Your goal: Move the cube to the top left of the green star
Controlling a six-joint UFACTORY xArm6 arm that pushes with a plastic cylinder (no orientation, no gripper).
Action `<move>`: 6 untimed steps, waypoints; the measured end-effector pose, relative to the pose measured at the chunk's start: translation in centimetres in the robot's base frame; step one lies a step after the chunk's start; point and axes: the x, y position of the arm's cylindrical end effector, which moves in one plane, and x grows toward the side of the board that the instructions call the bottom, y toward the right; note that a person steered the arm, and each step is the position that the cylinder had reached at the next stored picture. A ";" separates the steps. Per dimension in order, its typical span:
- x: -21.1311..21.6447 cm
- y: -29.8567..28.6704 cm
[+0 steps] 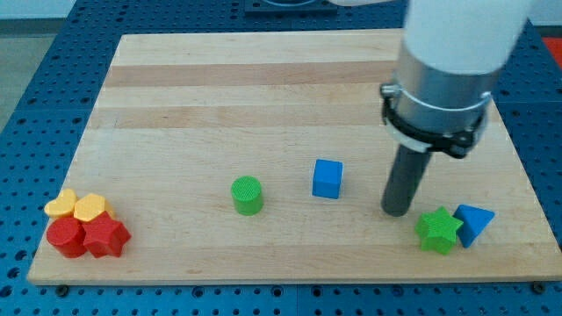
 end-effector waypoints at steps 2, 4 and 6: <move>2.2 -13.7; -5.4 -14.3; -4.7 -3.1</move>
